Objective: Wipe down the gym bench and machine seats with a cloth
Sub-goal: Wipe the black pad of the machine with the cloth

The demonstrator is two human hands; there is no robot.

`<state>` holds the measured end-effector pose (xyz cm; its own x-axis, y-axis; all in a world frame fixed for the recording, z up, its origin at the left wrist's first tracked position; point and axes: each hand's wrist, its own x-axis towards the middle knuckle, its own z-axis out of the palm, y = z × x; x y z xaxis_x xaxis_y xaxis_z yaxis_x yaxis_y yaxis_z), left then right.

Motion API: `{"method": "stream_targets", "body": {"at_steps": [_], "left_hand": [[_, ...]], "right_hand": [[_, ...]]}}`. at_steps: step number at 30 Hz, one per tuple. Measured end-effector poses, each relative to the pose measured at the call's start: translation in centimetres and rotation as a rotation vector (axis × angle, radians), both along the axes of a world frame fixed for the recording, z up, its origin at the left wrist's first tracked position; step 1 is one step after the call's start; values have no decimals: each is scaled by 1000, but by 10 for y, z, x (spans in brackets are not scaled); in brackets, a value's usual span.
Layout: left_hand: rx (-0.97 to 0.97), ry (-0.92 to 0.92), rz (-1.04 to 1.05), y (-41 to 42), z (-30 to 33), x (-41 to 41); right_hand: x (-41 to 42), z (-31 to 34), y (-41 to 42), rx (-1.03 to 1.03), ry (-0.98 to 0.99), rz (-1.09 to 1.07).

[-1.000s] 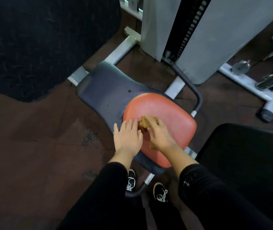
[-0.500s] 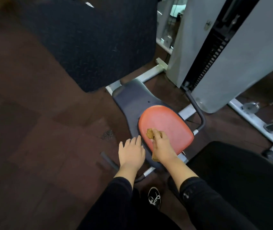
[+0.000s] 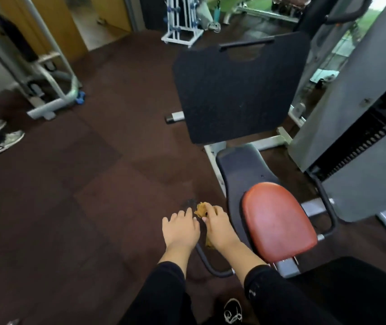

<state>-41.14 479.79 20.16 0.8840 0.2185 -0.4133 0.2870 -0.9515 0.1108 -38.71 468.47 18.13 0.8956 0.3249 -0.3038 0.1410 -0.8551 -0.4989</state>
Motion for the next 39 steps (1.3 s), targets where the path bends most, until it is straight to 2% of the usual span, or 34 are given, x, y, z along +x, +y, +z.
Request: {"method": "stream_targets", "body": {"at_steps": [6,13,22,28,39], "left_hand": [[11,-24,85,103,11,5],[38,-31,59,220,18,19],[-5,-9,68,301,17,72],[-29,-29,18,341,16,151],[-1,-48,-15,438,19,379]], "right_hand": [[19,12,103,-17,31,83],[43,19,217,-19,48,101],[88,16,290,-32,53,40],[156,7,333,-36,21,-6],[386,16,423,-25,-6,57]]}}
